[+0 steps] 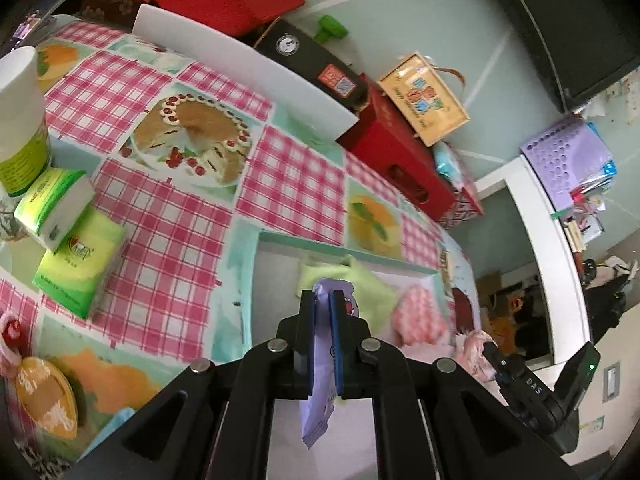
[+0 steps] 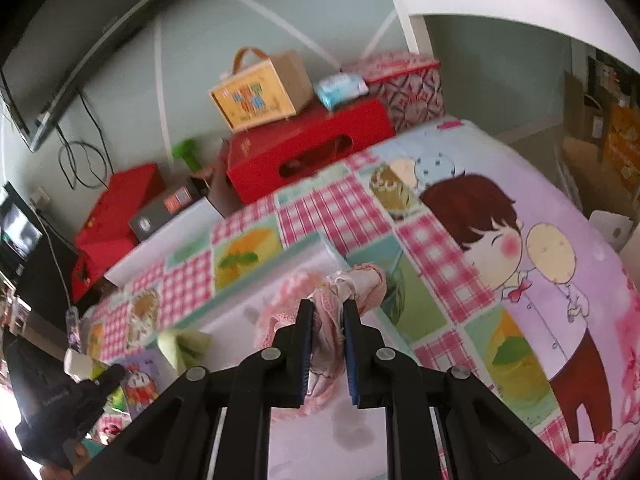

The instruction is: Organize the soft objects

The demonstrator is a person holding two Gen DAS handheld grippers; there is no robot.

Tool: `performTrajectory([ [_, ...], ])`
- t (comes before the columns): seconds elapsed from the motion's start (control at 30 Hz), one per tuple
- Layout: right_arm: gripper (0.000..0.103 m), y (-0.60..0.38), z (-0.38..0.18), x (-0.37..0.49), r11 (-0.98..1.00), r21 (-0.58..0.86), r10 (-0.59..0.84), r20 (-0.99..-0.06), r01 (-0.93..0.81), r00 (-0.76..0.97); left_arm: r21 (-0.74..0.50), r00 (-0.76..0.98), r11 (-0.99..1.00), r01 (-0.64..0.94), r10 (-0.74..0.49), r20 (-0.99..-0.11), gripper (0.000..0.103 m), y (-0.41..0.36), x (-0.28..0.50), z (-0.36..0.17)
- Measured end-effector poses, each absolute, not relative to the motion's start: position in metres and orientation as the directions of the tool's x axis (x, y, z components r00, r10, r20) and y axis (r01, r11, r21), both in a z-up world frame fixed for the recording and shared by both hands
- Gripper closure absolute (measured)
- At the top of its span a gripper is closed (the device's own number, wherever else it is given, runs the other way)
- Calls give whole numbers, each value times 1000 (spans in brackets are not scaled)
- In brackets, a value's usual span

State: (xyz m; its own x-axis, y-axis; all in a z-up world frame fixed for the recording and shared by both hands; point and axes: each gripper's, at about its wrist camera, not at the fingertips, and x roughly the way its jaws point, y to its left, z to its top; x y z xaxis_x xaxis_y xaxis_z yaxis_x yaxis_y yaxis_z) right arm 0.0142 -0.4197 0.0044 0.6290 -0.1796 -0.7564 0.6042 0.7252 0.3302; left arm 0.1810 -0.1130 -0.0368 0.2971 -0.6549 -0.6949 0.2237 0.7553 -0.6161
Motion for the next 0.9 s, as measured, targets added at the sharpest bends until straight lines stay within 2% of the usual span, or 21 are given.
performTrajectory([
  [0.43,87,-422,-34,30,716,288,-132,-838,636,529,-450,349,849,277,-526,-776,95,-130,186,-45],
  [0.9,84,-412,-41,36,740,202,-151,-879,641,452,-317,357,889,329,-428,-830,92,-143,182,-50],
])
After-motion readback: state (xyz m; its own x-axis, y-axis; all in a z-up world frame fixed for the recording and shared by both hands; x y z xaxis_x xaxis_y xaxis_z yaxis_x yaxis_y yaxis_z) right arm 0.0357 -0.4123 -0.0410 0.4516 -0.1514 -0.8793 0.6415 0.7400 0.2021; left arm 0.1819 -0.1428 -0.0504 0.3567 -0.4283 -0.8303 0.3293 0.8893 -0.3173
